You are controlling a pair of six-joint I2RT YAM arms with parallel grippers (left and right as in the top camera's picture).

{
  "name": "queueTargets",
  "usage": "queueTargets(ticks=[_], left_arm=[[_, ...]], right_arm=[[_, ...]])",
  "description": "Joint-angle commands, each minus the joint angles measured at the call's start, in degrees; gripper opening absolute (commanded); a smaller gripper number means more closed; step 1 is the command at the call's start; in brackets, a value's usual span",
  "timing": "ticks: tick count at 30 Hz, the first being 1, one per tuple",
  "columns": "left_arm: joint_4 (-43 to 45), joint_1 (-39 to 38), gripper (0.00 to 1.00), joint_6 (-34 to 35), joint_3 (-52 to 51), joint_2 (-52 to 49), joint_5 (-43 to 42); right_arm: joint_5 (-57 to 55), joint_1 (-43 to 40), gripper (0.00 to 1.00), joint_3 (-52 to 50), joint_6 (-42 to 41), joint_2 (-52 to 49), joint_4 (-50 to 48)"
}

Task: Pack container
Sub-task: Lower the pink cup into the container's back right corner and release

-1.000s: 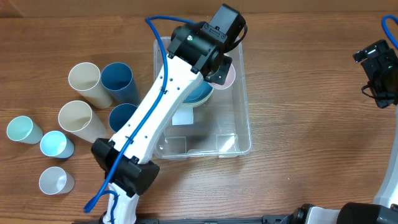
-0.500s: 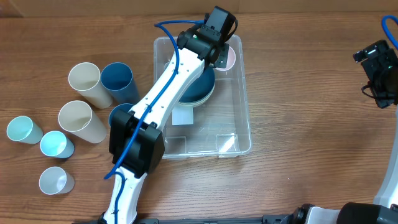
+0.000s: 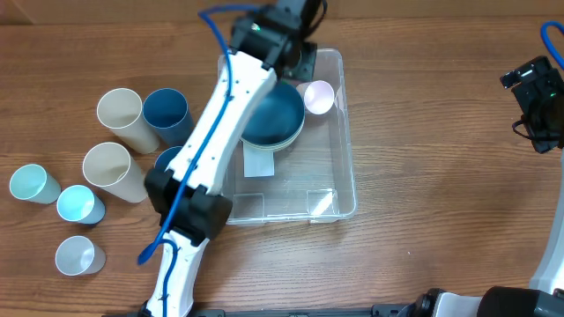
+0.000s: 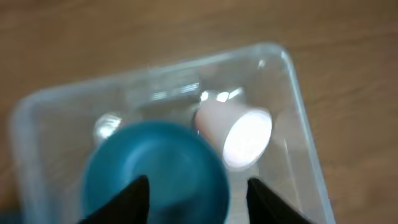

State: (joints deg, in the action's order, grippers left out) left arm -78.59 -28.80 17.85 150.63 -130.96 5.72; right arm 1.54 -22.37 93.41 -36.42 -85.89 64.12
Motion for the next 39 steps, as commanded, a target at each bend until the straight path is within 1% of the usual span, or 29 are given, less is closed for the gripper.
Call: queueTargets(ticks=[1, 2, 3, 4, 5, 6, 8, 10, 11, 14, 16, 21, 31, 36, 39], left_arm=[[-12.0, 4.1, 0.54, 2.1, 16.6, 1.1, 4.6], [-14.9, 5.5, 0.54, 2.4, 20.1, 1.2, 4.2], [-16.5, 6.5, 0.52, 2.3, 22.3, 1.3, 3.2], [-18.1, 7.9, 0.48, 1.3, 23.7, 1.3, -1.1], [-18.2, 8.2, 0.44, -1.9, 22.9, 1.0, -4.6], [-17.7, 7.8, 0.43, -4.7, 20.1, 0.7, -5.9], [-14.6, 6.4, 0.44, -10.2, 14.8, 0.1, -6.9], [-8.8, 4.1, 0.46, -15.4, 7.8, -0.9, -7.3], [-6.4, 3.3, 0.48, -16.9, 5.3, -1.6, -7.2], [-0.7, 1.7, 0.48, -18.7, -0.1, -3.7, -7.3], [1.7, 1.3, 0.48, -20.5, -1.9, -5.5, -7.3], [2.0, -0.1, 0.47, -27.1, -1.9, -11.3, -7.2], [3.9, -2.1, 0.47, -28.2, -2.1, -12.6, -6.0], [4.1, -2.0, 0.47, -28.1, -2.1, -14.7, -1.3], [4.8, -2.0, 0.44, -24.9, -2.1, -15.9, 3.6]], right_arm=[[-0.2, 0.1, 1.00, 0.5, -0.3, 0.3, -0.2], [-0.2, 0.1, 1.00, 0.5, -0.3, 0.3, -0.2], [-0.2, 0.1, 1.00, 0.5, -0.3, 0.3, -0.2], [-0.2, 0.1, 1.00, 0.5, -0.3, 0.3, -0.2], [-0.2, 0.1, 1.00, 0.5, -0.3, 0.3, -0.2], [-0.2, 0.1, 1.00, 0.5, -0.3, 0.3, -0.2], [-0.2, 0.1, 1.00, 0.5, -0.3, 0.3, -0.2], [-0.2, 0.1, 1.00, 0.5, -0.3, 0.3, -0.2], [-0.2, 0.1, 1.00, 0.5, -0.3, 0.3, -0.2], [-0.2, 0.1, 1.00, 0.5, -0.3, 0.3, -0.2], [-0.2, 0.1, 1.00, 0.5, -0.3, 0.3, -0.2], [-0.2, 0.1, 1.00, 0.5, -0.3, 0.3, -0.2], [-0.2, 0.1, 1.00, 0.5, -0.3, 0.3, -0.2], [-0.2, 0.1, 1.00, 0.5, -0.3, 0.3, -0.2], [-0.2, 0.1, 1.00, 0.5, -0.3, 0.3, -0.2]])
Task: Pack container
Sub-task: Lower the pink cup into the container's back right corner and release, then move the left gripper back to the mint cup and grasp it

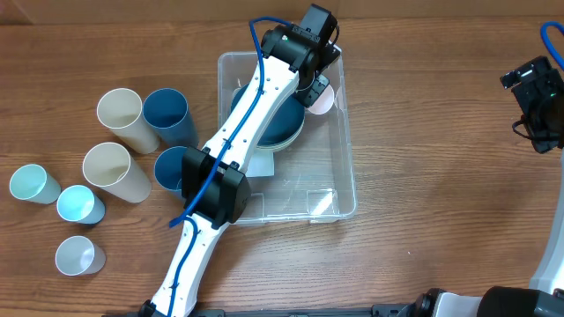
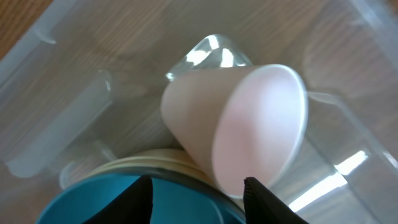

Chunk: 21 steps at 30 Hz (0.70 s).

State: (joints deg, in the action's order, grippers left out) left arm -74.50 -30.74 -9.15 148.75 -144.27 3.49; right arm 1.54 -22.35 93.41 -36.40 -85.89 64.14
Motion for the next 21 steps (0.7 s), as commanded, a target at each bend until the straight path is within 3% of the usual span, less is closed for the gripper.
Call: queueTargets(ticks=[1, 5, 12, 16, 17, 21], left_arm=[[1.2, 0.0, 0.45, 3.1, -0.2, -2.6, 7.5], [2.7, 0.0, 0.47, 4.9, -0.2, -2.5, 11.8], [3.3, 0.0, 0.49, 14.5, 0.2, -1.8, 18.2], [-1.1, 0.0, 0.54, 20.0, 3.0, 3.7, 18.1], [-3.5, 0.0, 0.63, 21.4, 3.6, 6.2, 18.1], [-12.4, 1.0, 0.66, 27.1, 4.0, 16.5, 18.1]], right_arm=[[-0.2, 0.1, 1.00, 0.5, -0.3, 0.3, -0.2], [-0.2, 0.1, 1.00, 0.5, -0.3, 0.3, -0.2], [-0.2, 0.1, 1.00, 0.5, -0.3, 0.3, -0.2], [-0.2, 0.1, 1.00, 0.5, -0.3, 0.3, -0.2], [-0.2, 0.1, 1.00, 0.5, -0.3, 0.3, -0.2], [-0.2, 0.1, 1.00, 0.5, -0.3, 0.3, -0.2]])
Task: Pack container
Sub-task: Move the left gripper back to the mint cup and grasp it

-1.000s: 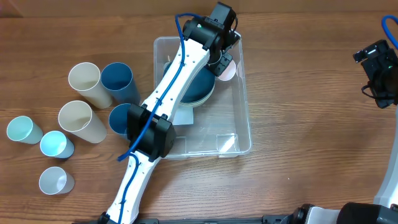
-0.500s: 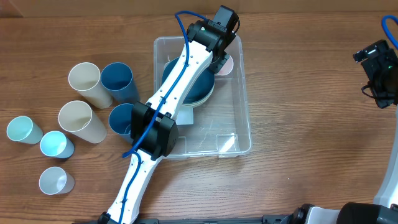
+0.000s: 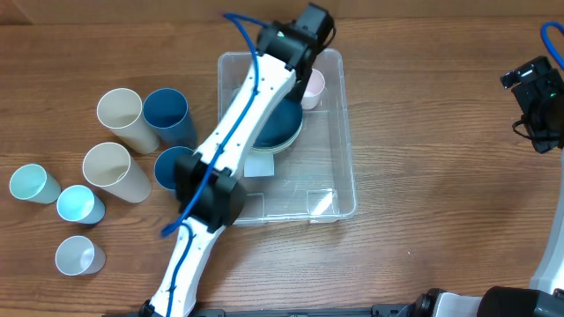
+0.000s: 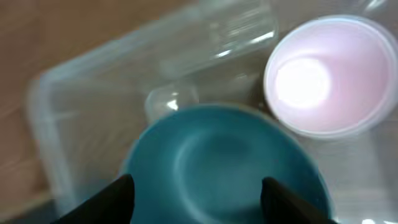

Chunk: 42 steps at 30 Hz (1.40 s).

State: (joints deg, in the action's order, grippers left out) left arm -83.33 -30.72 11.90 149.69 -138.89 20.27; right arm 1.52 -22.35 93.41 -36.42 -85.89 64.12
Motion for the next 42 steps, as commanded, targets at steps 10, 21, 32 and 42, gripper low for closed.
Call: queueTargets(ticks=[10, 21, 32, 42], left_arm=[[-13.5, 25.7, 0.81, 9.3, -9.6, 32.7, -11.2], [-2.6, 66.3, 1.00, 14.0, -43.5, 40.2, -14.9], [22.9, 79.0, 0.95, 10.8, -63.8, 38.8, -13.7], [31.9, 78.7, 0.65, 10.3, -68.7, 28.6, -12.5]], right_arm=[[-0.2, 0.1, 1.00, 0.5, -0.3, 0.3, -0.2], [-0.2, 0.1, 1.00, 0.5, -0.3, 0.3, -0.2], [-0.2, 0.1, 1.00, 0.5, -0.3, 0.3, -0.2], [-0.2, 0.1, 1.00, 0.5, -0.3, 0.3, -0.2]])
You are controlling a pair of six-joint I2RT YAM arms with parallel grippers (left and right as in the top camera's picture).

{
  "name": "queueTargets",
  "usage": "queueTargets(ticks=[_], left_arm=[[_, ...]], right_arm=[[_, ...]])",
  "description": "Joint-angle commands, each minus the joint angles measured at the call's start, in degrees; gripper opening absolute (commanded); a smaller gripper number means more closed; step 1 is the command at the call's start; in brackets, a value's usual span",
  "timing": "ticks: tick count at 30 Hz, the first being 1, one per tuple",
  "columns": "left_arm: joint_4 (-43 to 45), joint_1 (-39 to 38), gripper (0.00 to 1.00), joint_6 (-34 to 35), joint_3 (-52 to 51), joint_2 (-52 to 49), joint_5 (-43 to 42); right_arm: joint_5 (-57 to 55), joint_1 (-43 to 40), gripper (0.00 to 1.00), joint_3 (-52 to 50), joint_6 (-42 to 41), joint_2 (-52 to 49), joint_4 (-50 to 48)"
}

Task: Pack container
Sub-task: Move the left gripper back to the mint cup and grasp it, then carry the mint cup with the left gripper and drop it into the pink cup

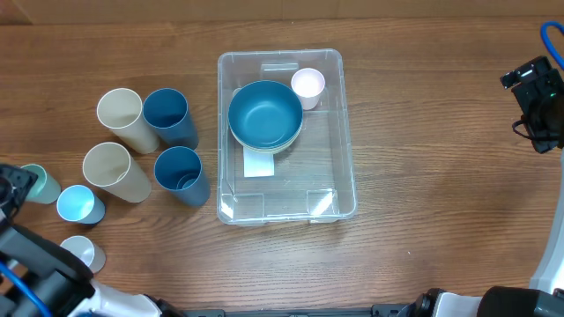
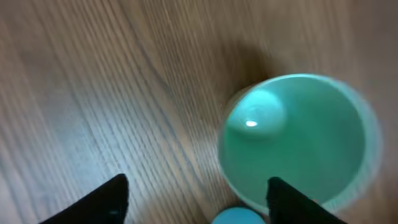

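Observation:
A clear plastic container (image 1: 344,167) lies at the table's middle. Inside it sits a blue bowl (image 1: 265,114) nested on a cream one, and a small pink cup (image 1: 307,85) stands upright in the back right corner. My left gripper (image 2: 196,202) is open at the far left of the table, just above a small teal cup (image 2: 298,140), whose rim lies by the right fingertip (image 2: 292,202). In the overhead view the teal cup (image 1: 40,185) is partly covered by my left arm. My right gripper (image 1: 536,101) hangs at the far right edge, away from everything.
Left of the container stand two cream cups (image 1: 119,114), two dark blue cups (image 1: 167,114), a light blue cup (image 1: 77,204) right beside the teal one, and a pale grey cup (image 1: 79,255). A white label (image 1: 259,164) lies on the container floor.
My left arm was stretched over the container's back end, gripper open above the bowl and pink cup. Now it is at the table's far left, open over the teal cup. Pink cup unchanged.
The pink cup first lay on its side in the container's back right corner, my open left gripper above it. Then the gripper was close against the tipped cup. After that the cup stood upright. The arm is now away at the loose cups on the left.

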State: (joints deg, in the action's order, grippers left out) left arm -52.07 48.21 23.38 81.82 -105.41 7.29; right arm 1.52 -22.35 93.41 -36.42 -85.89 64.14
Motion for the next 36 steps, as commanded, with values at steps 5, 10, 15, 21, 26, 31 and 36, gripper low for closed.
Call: queueTargets(ticks=[5, 10, 15, 21, 26, 31, 36], left_arm=[[2.3, -0.2, 0.32, -1.2, -0.4, -7.5, -2.8], [-3.6, -0.2, 0.04, -1.1, 6.5, -6.3, -3.6], [-15.8, -1.2, 0.04, -1.1, 24.0, -2.6, -7.9], [-24.9, -23.1, 0.04, -10.4, 44.0, 4.4, -17.6], [-20.2, -54.8, 0.04, -13.2, 44.9, 1.7, -5.3], [-7.3, -73.7, 0.04, -15.7, 44.9, -12.5, -1.1], [-1.7, -76.5, 0.04, -15.6, 44.9, -23.9, -5.9]], right_arm=[[-0.2, 0.1, 1.00, 0.5, -0.3, 0.3, -0.2], [-0.2, 0.1, 1.00, 0.5, -0.3, 0.3, -0.2], [-0.2, 0.1, 1.00, 0.5, -0.3, 0.3, -0.2], [-0.2, 0.1, 1.00, 0.5, -0.3, 0.3, -0.2], [-0.2, 0.1, 1.00, 0.5, -0.3, 0.3, -0.2], [-0.2, 0.1, 1.00, 0.5, -0.3, 0.3, -0.2], [-0.2, 0.1, 1.00, 0.5, -0.3, 0.3, -0.2]])
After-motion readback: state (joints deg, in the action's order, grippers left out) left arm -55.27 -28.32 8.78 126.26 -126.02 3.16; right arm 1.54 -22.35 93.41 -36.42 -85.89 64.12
